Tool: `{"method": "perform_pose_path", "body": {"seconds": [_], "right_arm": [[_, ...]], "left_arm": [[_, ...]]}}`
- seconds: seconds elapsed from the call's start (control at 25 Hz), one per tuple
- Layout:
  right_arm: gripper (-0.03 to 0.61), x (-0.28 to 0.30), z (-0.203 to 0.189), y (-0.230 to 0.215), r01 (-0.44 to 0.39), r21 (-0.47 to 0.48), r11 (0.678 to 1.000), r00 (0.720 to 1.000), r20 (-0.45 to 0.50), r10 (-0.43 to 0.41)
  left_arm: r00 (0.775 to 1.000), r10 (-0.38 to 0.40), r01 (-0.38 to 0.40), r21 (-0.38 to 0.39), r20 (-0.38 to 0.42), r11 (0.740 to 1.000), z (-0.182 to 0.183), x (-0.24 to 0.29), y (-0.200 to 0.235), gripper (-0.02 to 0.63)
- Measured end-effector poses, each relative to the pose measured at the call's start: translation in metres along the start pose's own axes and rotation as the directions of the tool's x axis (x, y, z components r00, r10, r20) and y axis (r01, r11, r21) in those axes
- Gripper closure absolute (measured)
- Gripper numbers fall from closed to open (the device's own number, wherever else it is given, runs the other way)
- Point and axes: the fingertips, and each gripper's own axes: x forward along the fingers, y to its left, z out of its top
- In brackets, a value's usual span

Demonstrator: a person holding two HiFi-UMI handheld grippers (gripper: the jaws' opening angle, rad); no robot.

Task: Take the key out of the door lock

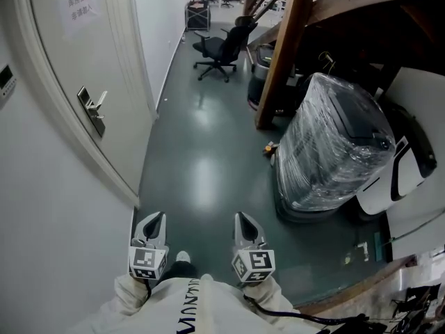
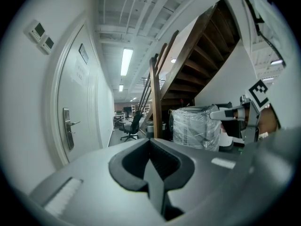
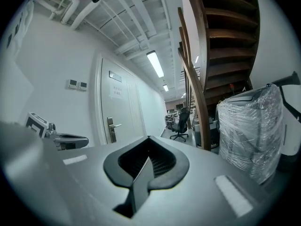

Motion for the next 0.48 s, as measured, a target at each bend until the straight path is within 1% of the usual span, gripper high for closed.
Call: {"method": "perform_pose_path", "body": {"seconds": [0.28, 0.48], "right_arm": [[0.577, 0.027, 0.003, -0.007, 0.003, -0.014, 1.0, 1.0, -0.014, -0.003], [0.578, 0.061, 0.004, -0.014, 0.024, -0.024, 0.999, 0.999, -0.032, -0.025]], "left_arm": [[1.0, -0.002, 0.002, -0.016, 0.007, 1.0, 0.002, 0.032, 0.014, 0.614], [1.0, -0.028, 0.028, -0.025, -0.001, 0.999, -0.001, 0.069, 0.031, 0.614]]}}
